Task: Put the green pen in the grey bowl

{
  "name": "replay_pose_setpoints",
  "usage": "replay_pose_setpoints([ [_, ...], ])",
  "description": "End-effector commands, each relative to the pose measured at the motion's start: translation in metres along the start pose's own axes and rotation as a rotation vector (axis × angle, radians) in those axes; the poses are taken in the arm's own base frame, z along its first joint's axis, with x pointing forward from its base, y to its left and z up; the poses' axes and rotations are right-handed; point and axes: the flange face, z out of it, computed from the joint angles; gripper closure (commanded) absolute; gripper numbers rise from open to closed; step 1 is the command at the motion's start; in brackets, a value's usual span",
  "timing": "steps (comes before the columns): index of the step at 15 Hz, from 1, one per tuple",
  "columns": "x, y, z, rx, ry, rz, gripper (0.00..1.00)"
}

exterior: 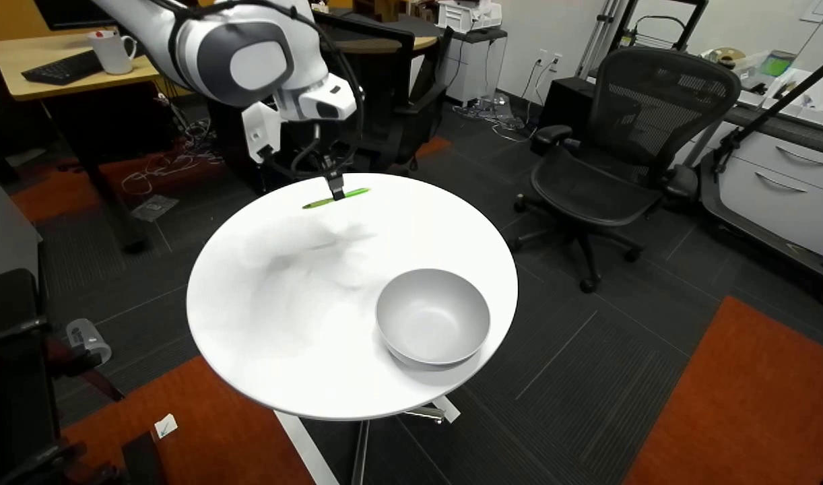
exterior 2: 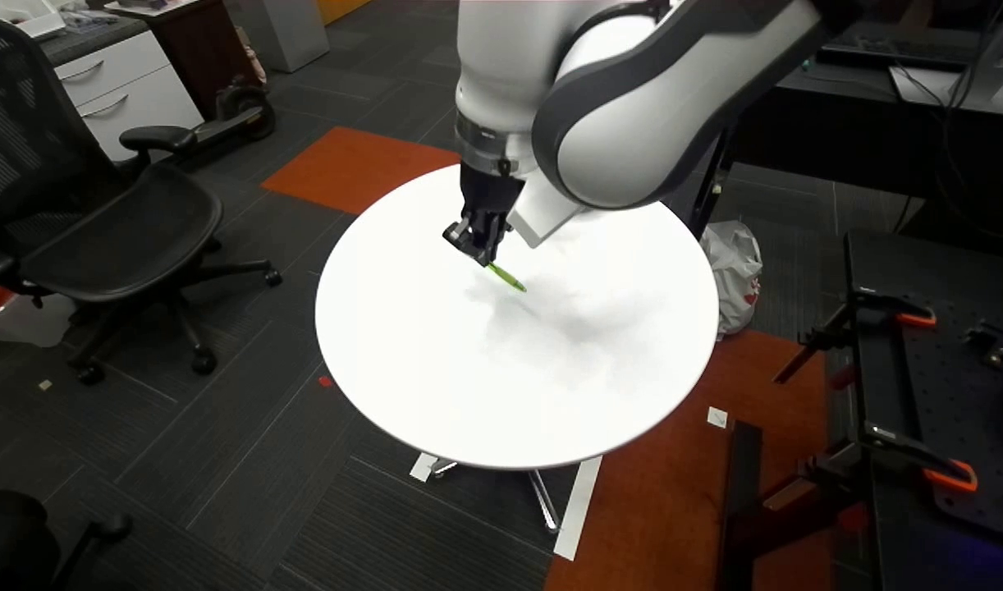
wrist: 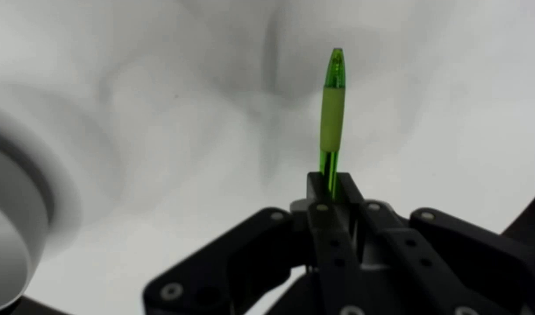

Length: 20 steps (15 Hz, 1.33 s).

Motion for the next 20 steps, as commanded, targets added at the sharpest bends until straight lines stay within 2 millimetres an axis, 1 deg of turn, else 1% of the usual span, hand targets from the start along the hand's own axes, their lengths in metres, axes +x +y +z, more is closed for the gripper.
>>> replay_pose_setpoints([
  [1, 0.009, 0.031, -0.061, -0.043, 0.060, 0.059, 0.98],
  [3, 0.020, 0.052, -0.081, -0.073, 0.098, 0.100, 0.98],
  [4, 0.025, 0.063, -0.087, -0.098, 0.120, 0.124, 0.98],
  [7, 0.038, 0.103, -0.099, -0.186, 0.149, 0.215, 0.98],
  [9, 0.042, 0.124, -0.098, -0.232, 0.153, 0.265, 0.98],
  [13, 0.045, 0.152, -0.085, -0.286, 0.161, 0.343, 0.98],
  [17, 0.048, 0.170, -0.073, -0.309, 0.154, 0.391, 0.98],
  [20, 0.049, 0.179, -0.066, -0.322, 0.146, 0.412, 0.98],
])
